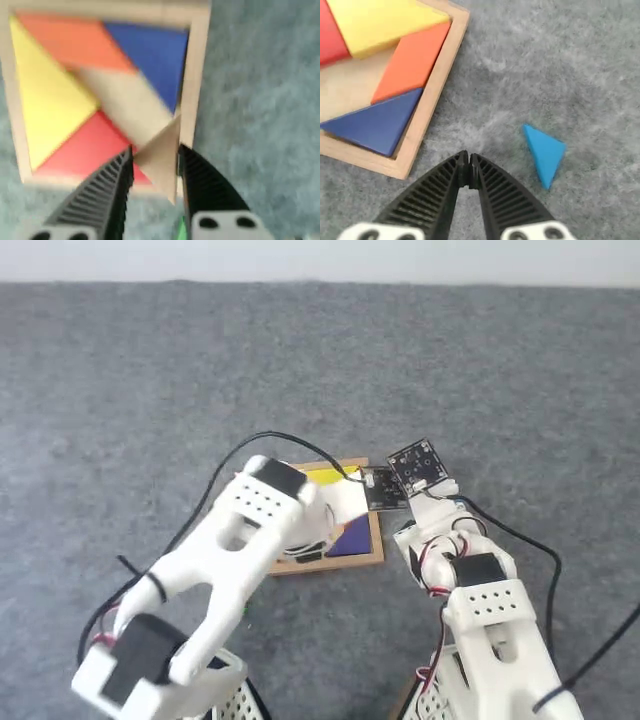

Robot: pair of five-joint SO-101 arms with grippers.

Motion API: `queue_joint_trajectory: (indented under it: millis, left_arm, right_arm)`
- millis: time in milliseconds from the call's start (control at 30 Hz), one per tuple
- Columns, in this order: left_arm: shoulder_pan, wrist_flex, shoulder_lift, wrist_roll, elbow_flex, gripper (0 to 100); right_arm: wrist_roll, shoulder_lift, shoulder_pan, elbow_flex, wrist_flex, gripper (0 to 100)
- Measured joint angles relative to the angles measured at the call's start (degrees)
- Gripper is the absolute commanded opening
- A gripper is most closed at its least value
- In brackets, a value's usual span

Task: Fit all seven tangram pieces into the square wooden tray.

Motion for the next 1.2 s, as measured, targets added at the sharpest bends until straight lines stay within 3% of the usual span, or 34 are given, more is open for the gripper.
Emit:
queue_joint_trajectory:
  millis: [267,400,667,833,933,1067,1200]
  left_arm:
    - [-1.4,-3.8,3.5,0.6,0.0,16]
    - [-1.2,-3.7,3.5,1.0,0.0,26]
    - [-4.7,1.7,0.4,7.3,-2.0,27]
    - [-8.4,-2.7,-12.6,17.8,3.8,27]
    - [-13.8,-10.9,-23.1,27.9,11.9,24]
    - [-24.8,-20.7,-35.2,38.9,22.6,13]
    - [-37.5,-23.3,-40.9,41.3,29.7,11]
  right_arm:
    - [0.0,0.0,-0.3,0.1,0.0,0.9]
    - [0.0,0.0,-0.4,0.1,0.0,0.9]
    - [0.0,0.0,-0.4,0.1,0.0,0.9]
    - [0.8,0.0,-0.4,0.1,0.2,0.9]
    - [2.1,0.0,-0.4,-0.4,2.7,1.0]
    - [4.0,0.0,-2.4,-8.5,10.5,1.2]
    - [4.5,0.0,-11.2,-14.9,16.2,1.3]
